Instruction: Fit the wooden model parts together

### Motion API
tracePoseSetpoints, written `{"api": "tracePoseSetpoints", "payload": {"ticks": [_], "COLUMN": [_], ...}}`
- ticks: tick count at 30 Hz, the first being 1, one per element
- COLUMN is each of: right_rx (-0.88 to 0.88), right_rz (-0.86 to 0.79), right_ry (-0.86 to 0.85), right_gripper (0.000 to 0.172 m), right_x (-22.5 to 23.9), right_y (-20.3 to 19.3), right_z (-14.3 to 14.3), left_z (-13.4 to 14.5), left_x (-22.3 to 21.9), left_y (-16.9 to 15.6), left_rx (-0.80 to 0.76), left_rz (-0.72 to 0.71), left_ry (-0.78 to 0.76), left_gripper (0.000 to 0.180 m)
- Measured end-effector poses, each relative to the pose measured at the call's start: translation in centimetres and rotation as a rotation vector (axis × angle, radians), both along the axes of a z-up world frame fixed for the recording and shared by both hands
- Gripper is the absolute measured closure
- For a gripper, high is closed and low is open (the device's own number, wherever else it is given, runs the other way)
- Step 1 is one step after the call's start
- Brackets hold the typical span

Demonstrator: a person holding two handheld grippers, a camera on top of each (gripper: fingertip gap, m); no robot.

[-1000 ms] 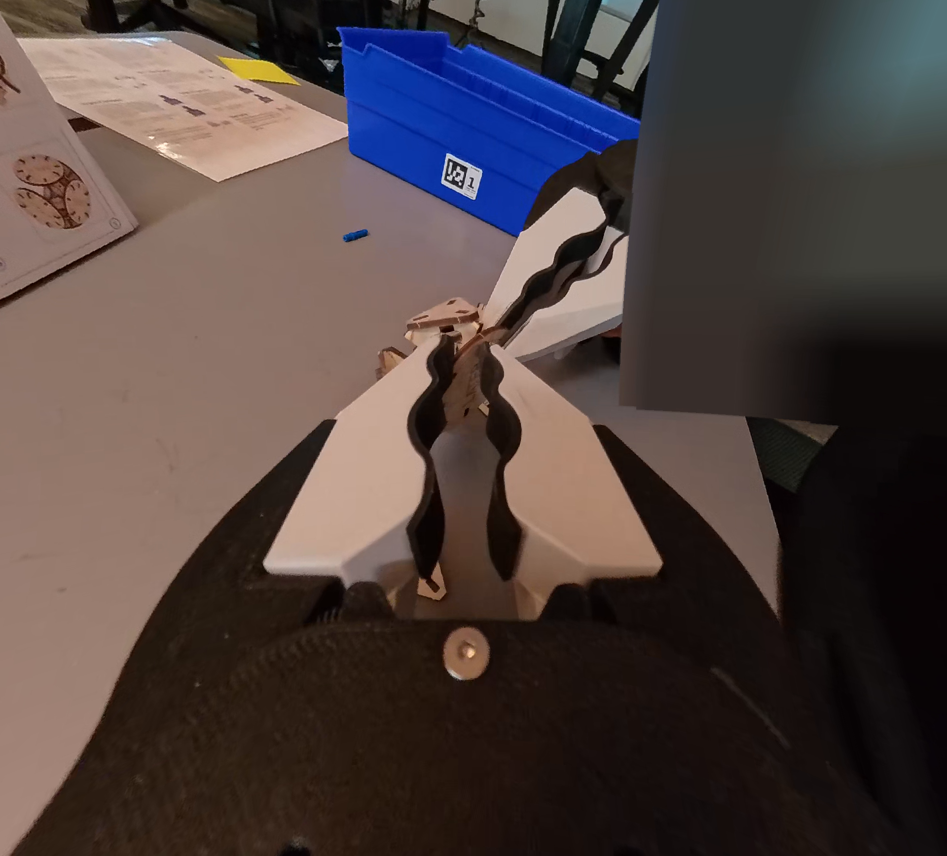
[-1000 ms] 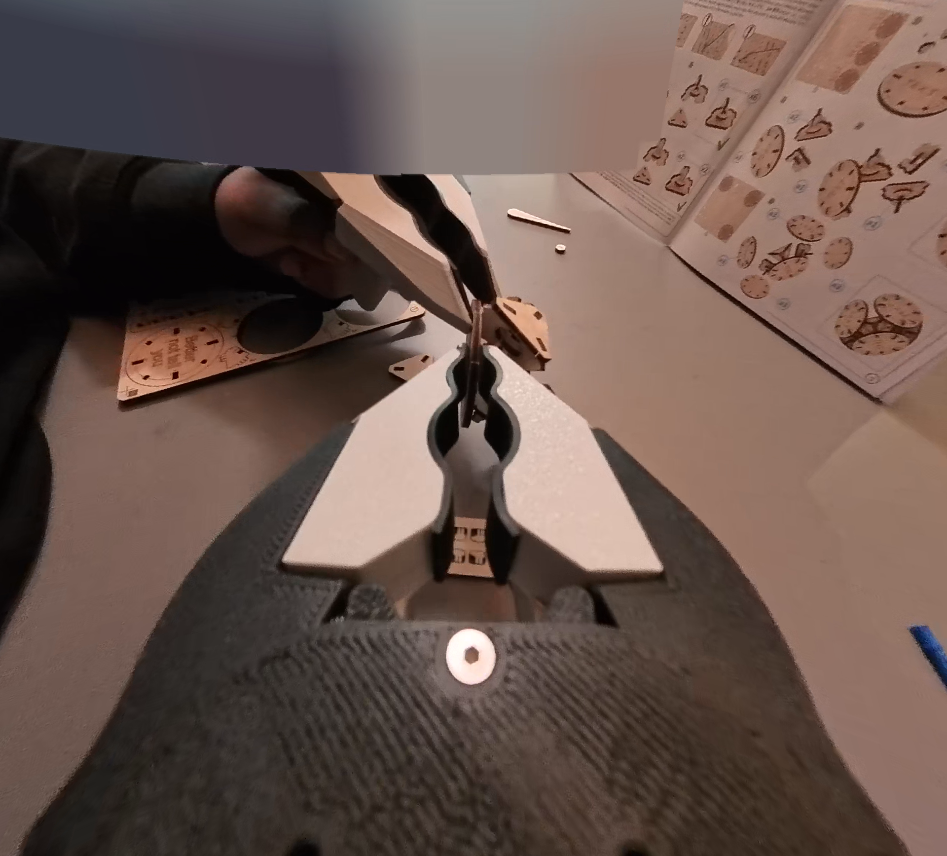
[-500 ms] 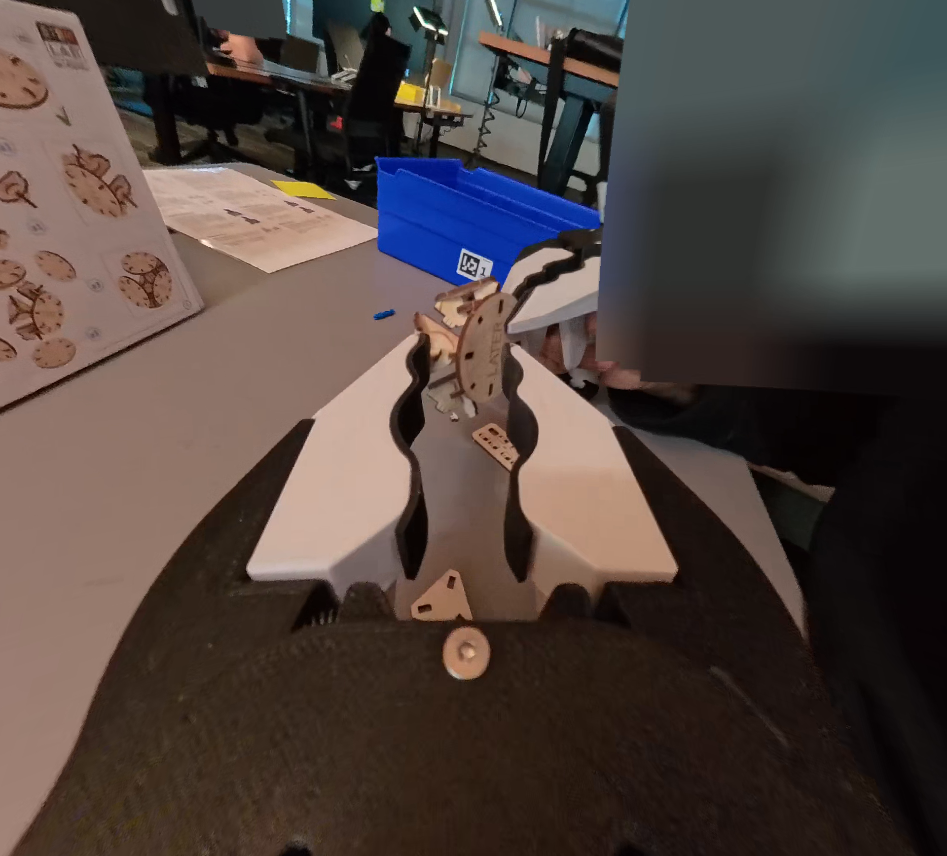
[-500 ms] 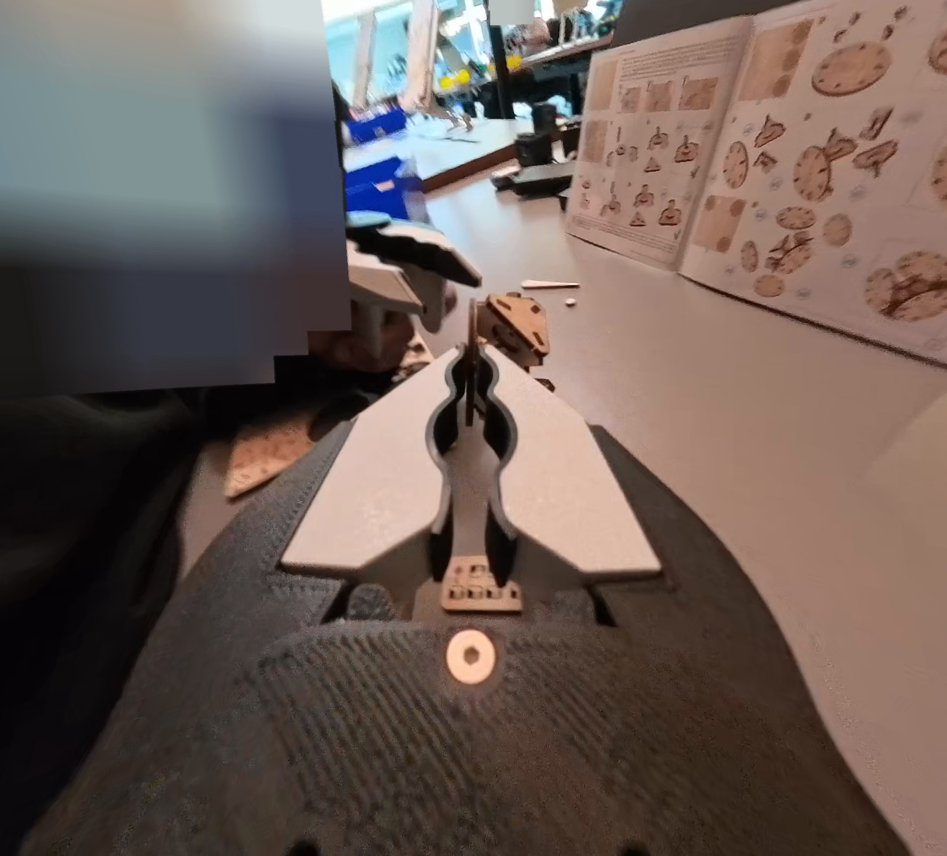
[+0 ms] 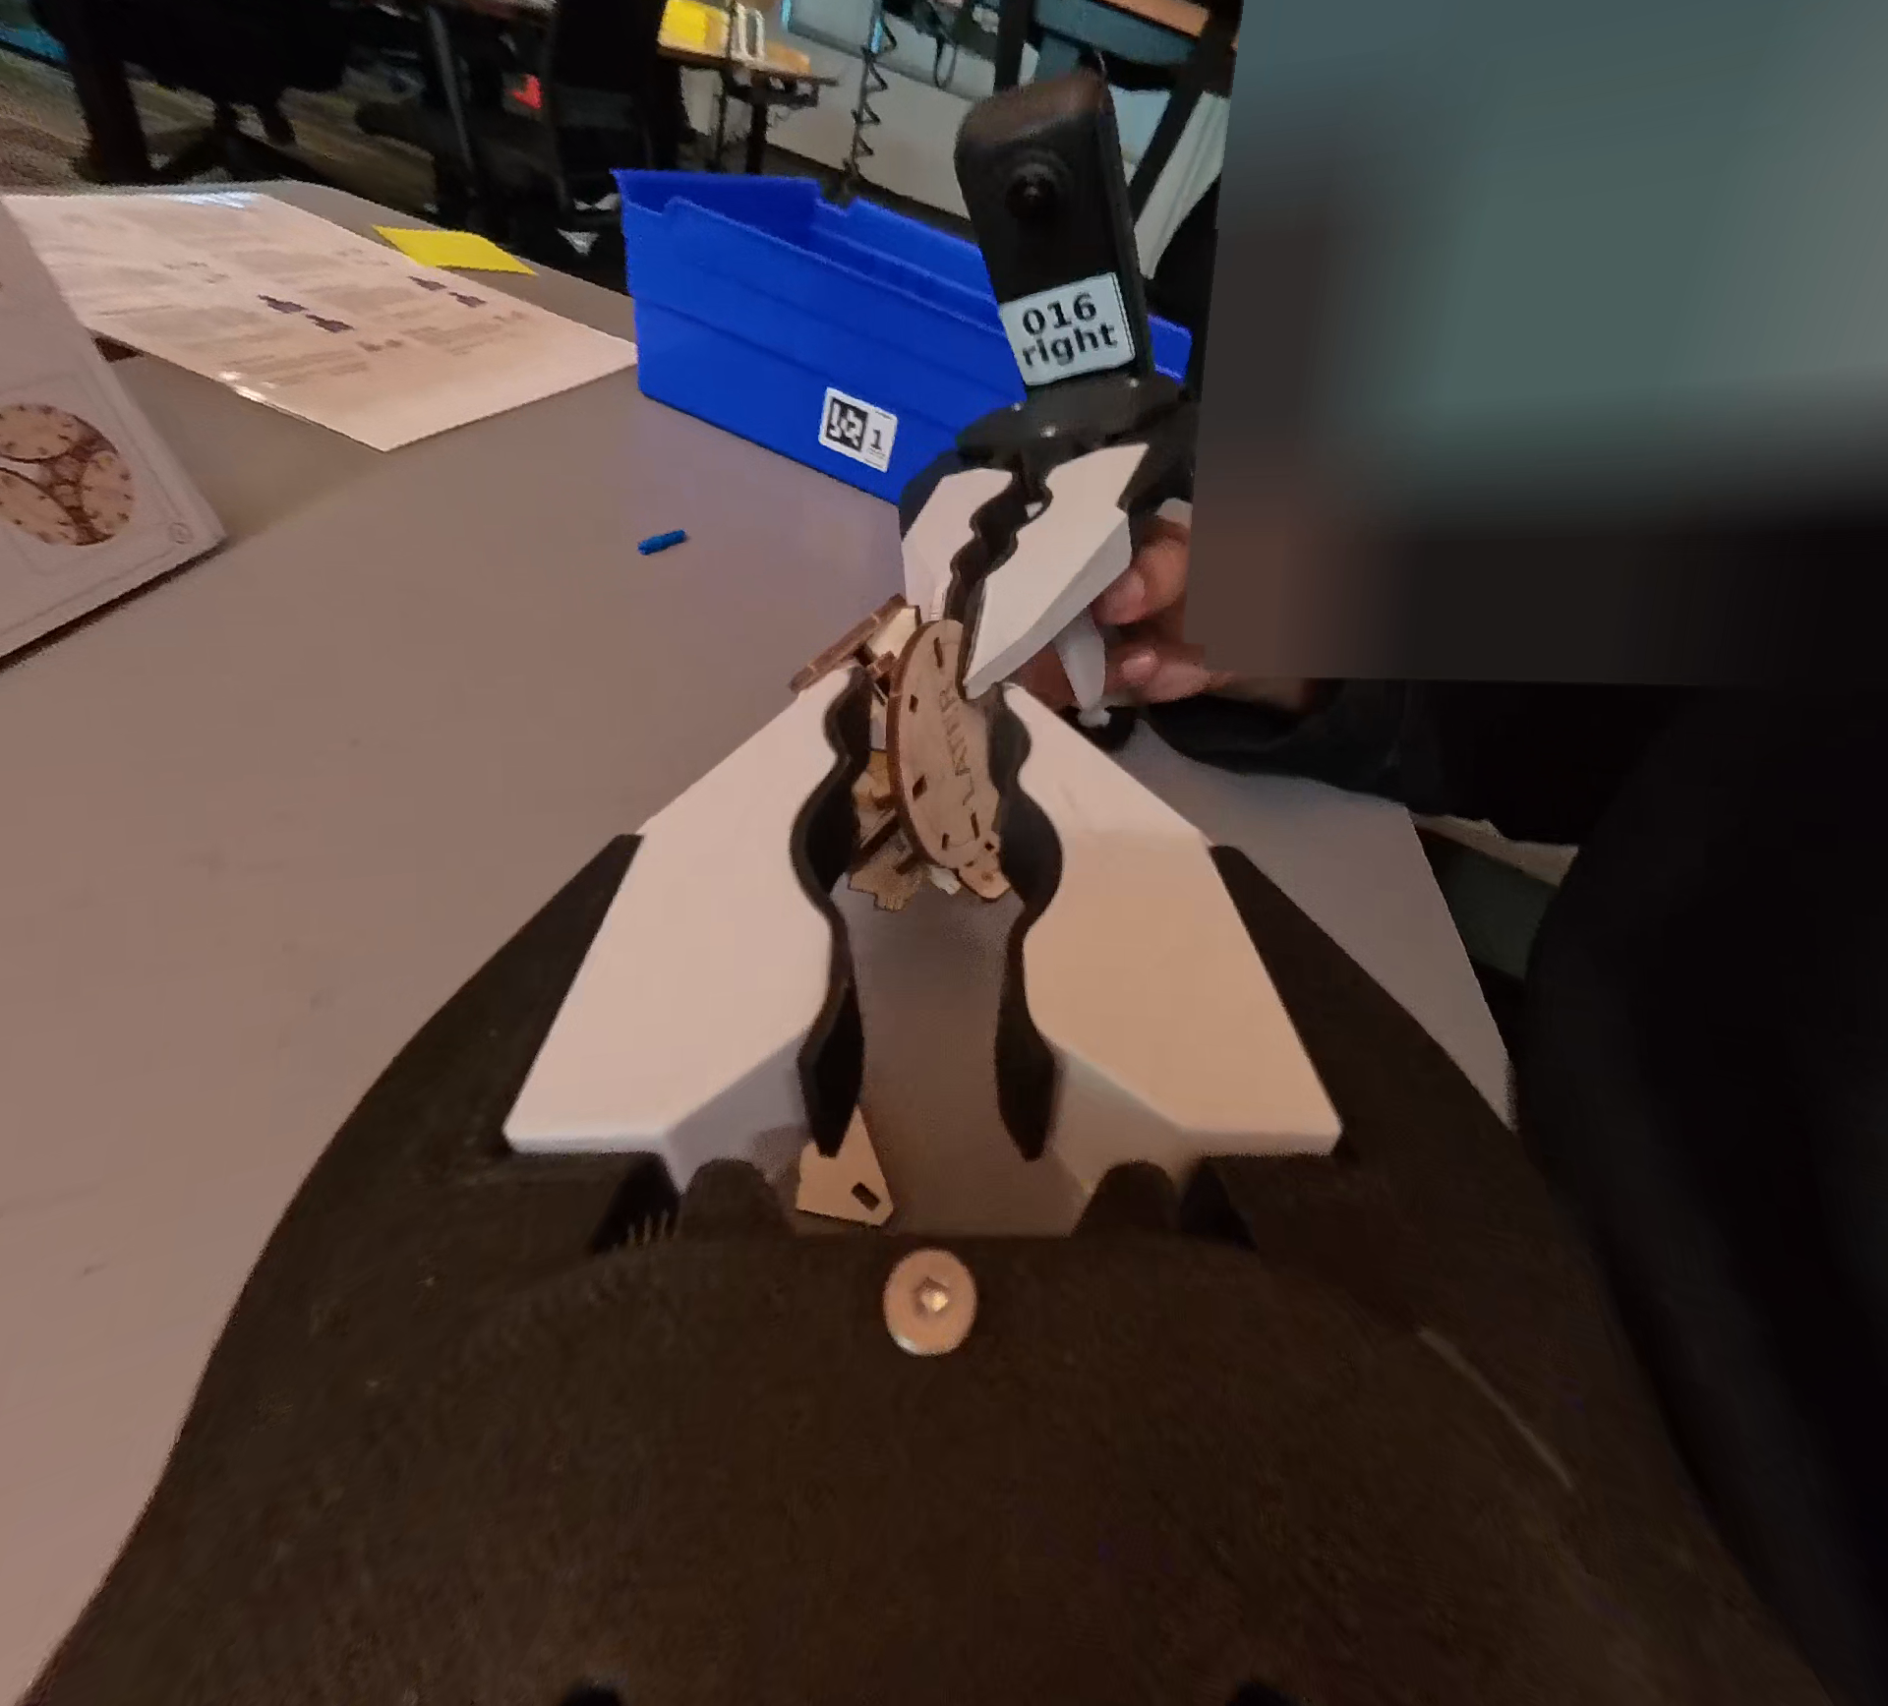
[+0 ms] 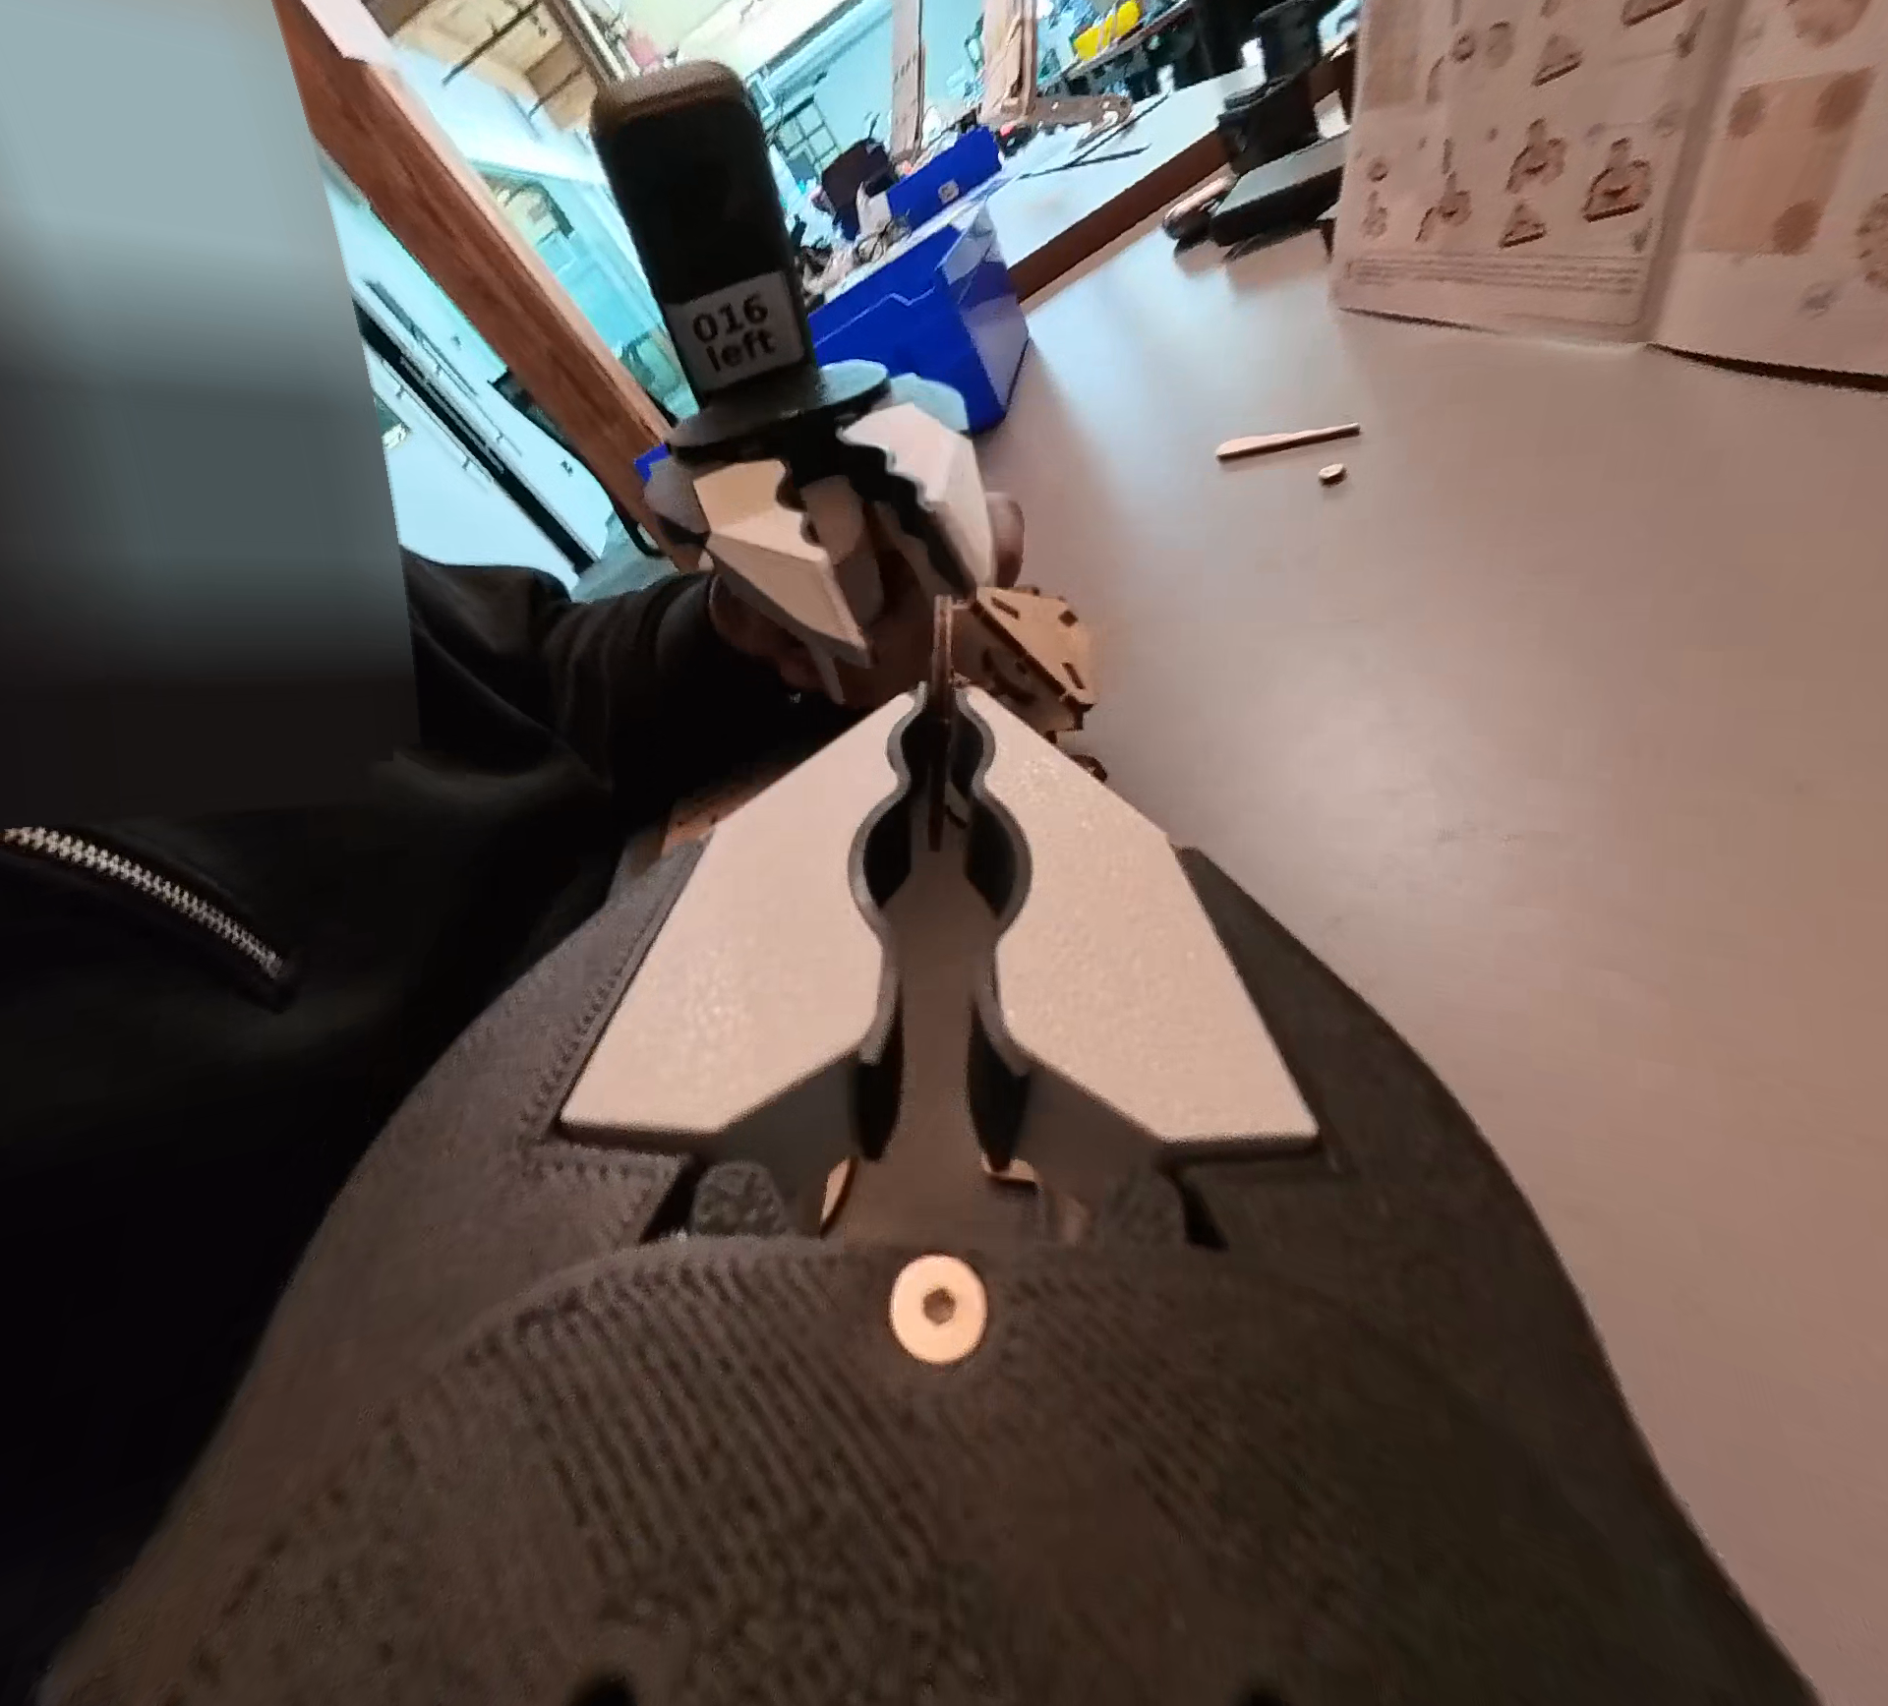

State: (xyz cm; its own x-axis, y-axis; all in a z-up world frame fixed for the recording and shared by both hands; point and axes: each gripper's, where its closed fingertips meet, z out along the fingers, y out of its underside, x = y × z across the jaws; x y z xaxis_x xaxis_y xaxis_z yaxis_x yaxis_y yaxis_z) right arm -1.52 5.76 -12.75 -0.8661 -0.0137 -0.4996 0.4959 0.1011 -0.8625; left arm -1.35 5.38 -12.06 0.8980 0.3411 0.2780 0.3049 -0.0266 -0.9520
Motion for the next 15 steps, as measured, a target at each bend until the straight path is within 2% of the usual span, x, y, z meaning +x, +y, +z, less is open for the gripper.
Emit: {"api": "tracePoseSetpoints", "payload": {"ticks": [3,9,15], "right_rx": [0.020,0.016,-0.008], "right_rz": [0.026,0.063,0.071], "right_ry": [0.053,0.081,0.109], "right_gripper": [0.172,0.172,0.170], "right_x": [0.6,1.2,1.2], "right_y": [-0.2,-0.2,0.0], "right_z": [-0.1,0.0,0.6], "left_z": [-0.4,-0.6,0.0], "left_x": [0.2,1.1,1.6], "left_y": [0.2,0.6,0.7], "left_rx": [-0.036,0.005,0.016], "left_rz": [-0.007,-0.092,-0.130], "left_ry": [0.013,-0.100,-0.105], "left_gripper": [0.175,0.176,0.180]}}
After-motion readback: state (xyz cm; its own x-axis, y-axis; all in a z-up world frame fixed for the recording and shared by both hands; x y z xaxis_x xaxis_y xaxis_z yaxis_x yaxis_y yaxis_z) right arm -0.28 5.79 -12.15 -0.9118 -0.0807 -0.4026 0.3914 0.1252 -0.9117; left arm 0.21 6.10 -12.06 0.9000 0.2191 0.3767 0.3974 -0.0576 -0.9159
